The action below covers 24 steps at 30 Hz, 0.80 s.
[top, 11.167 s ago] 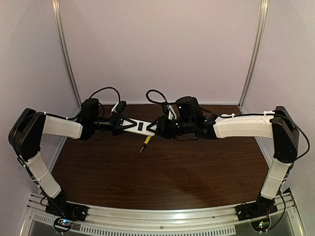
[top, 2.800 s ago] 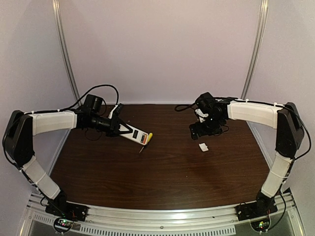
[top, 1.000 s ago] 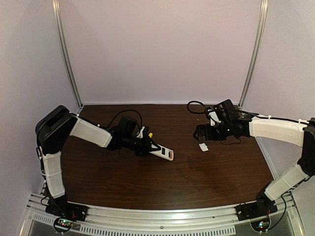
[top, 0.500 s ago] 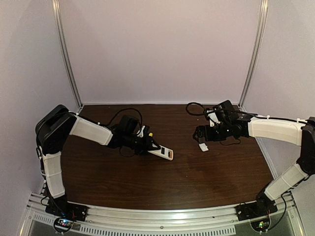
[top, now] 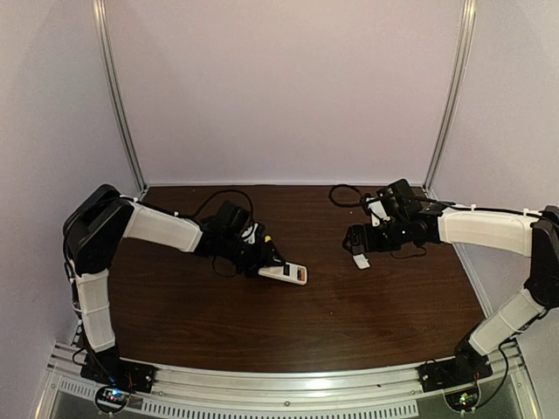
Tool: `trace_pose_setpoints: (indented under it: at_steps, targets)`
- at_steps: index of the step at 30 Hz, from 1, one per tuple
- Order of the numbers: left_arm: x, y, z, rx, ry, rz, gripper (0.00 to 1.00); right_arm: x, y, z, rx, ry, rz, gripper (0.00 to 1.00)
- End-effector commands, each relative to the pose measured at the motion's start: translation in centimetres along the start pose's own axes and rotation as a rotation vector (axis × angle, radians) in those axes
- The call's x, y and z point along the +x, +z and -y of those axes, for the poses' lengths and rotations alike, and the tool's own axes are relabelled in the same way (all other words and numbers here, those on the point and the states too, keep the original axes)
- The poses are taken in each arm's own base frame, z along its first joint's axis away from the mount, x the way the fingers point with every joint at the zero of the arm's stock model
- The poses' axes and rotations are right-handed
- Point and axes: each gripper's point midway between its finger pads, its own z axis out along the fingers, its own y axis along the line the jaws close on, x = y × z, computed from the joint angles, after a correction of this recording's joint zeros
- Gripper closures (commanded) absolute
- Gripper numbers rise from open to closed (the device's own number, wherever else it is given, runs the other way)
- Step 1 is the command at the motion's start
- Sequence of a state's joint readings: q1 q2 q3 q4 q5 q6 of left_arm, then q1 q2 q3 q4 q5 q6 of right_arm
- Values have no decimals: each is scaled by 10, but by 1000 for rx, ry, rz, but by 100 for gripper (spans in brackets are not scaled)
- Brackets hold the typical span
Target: Unload the batteries from the remote control
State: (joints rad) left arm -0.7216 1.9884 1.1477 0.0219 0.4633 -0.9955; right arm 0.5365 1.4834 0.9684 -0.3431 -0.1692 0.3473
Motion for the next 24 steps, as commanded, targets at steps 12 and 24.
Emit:
trace_pose_setpoints:
  at_steps: [12,24]
  targets:
    - [-4,-1,-21,-267,130,-39,36,7,8,6,11,-13,-34,0]
    - [-6,4,-22,-360,196,-64,35,8,4,7,16,-24,-44,0]
